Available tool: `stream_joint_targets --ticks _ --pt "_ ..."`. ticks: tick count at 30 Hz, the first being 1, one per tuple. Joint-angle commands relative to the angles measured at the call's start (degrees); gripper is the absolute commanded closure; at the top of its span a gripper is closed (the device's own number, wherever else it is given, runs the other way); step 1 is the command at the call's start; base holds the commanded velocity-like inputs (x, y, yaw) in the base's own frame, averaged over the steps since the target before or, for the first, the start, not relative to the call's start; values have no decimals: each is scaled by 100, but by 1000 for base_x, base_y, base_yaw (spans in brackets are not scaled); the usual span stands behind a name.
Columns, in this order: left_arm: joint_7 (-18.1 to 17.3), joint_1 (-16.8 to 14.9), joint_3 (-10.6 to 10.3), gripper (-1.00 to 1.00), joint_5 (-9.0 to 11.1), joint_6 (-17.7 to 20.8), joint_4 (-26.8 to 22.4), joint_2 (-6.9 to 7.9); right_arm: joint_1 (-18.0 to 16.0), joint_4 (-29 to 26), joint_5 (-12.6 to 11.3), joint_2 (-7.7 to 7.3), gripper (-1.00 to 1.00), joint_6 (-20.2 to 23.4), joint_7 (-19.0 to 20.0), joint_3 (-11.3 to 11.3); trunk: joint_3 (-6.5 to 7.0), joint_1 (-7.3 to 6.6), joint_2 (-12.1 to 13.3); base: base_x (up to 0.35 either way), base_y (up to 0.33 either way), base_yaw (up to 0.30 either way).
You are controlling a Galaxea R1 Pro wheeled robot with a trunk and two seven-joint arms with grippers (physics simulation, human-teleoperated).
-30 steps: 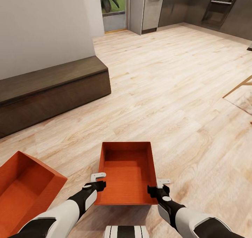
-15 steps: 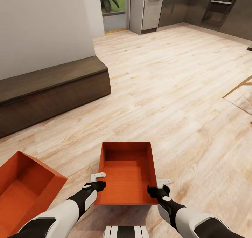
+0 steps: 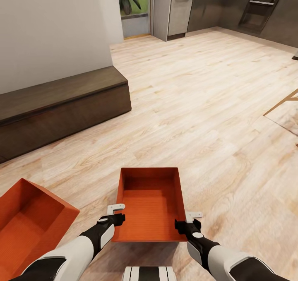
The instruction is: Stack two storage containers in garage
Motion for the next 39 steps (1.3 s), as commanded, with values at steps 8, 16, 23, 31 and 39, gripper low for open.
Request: stream_joint_targets --ticks 8,16,23,31,39 --pt "9 0 27 -100 39 23 -10 0 -4 14 -55 0 -100 -30 -12 49 -93 109 -202 0 0 0" --pt "9 0 20 -100 18 25 -4 62 -3 14 -55 5 -100 -31 -12 49 -93 109 -202 0 0 0" --pt "9 0 4 -100 -19 25 -2 120 -6 14 -53 5 -100 -31 -12 49 -93 109 -202 0 0 0" --pt "8 0 -9 -100 -35 28 2 125 -5 14 -52 5 -100 -31 -12 50 -93 109 -202 0 0 0" --pt "9 0 -34 -100 -431 50 34 87 -4 14 -54 5 -100 -31 -12 51 -93 109 -202 0 0 0"
